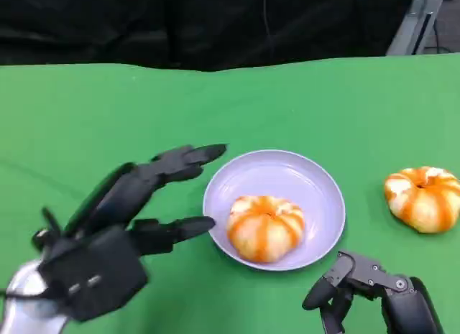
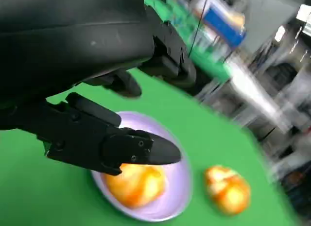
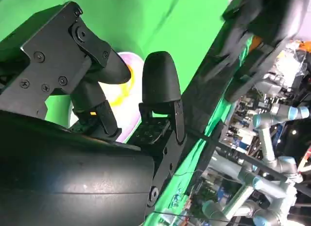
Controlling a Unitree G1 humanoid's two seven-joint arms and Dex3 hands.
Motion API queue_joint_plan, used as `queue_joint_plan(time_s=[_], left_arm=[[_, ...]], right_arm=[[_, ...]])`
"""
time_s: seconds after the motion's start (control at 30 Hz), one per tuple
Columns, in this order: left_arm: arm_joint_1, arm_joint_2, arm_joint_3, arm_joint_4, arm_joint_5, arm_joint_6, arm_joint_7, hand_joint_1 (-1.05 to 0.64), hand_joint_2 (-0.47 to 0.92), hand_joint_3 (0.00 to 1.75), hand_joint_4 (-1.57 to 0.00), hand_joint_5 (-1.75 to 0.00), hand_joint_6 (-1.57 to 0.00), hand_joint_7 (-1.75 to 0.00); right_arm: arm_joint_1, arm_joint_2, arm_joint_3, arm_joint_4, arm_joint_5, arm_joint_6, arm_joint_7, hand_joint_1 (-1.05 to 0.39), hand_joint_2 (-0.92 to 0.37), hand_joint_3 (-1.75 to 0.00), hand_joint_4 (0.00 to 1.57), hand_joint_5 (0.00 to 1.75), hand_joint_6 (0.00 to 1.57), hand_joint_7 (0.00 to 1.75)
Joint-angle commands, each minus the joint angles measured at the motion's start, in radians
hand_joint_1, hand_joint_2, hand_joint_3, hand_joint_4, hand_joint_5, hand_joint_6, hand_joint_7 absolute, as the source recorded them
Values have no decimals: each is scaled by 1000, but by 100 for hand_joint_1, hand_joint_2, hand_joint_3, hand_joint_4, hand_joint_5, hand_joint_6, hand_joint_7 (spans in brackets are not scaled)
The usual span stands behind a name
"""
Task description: Grasp the bread from the table and place it into the plate.
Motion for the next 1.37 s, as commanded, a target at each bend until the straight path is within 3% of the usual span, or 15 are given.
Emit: queue_joint_plan(time_s=[0.03,0.1,0.17,0.23,0.3,0.5,0.63,0.77,1.13,1.37], left_arm=[[72,-16,52,-31,-81,-55,17,-23,92,26,-68,-93,-85,-27],[130,-33,69,-47,-121,-91,22,-16,87,34,-73,-105,-92,-38],[174,-47,82,-55,-160,-115,21,-7,60,84,-80,-118,-91,-70],[217,-59,90,-63,-178,-123,27,-2,47,109,-86,-123,-91,-86],[254,-65,93,-77,-174,-115,32,1,42,121,-89,-127,-91,-93],[325,-74,87,-80,-153,-120,35,4,45,122,-86,-139,-85,-110],[356,-111,83,-48,-156,-138,58,-4,39,136,-85,-160,-82,-138],[346,-136,83,-13,-152,-167,73,-6,37,142,-85,-171,-81,-151],[322,-140,85,41,-178,-206,52,-8,32,149,-85,-175,-80,-159],[301,-137,76,99,-211,-256,20,-5,28,153,-89,-174,-83,-161]], right_arm=[[8,-4,-4,-9,8,-1,-4,-1,-29,-137,83,166,85,127],[8,-6,-6,-6,-1,-8,-10,-1,-28,-137,84,166,85,127],[9,-7,-5,-7,0,-11,-9,-1,-28,-138,84,165,85,126],[12,-9,-5,-11,3,-8,-6,-1,-28,-138,83,164,85,127],[15,-11,-8,-15,6,-8,-4,-1,-28,-138,83,164,86,127],[17,-19,-19,-21,23,-9,6,-1,-28,-138,84,164,86,127],[15,-24,-31,-25,7,-6,4,-4,-28,-136,86,166,86,127],[8,-33,-43,-12,16,-20,10,-4,-30,-135,85,165,86,126],[3,-38,-45,-1,25,-23,11,-3,-28,-137,85,165,85,128],[-4,-44,-57,33,40,-70,11,1,-29,-138,84,163,85,129]])
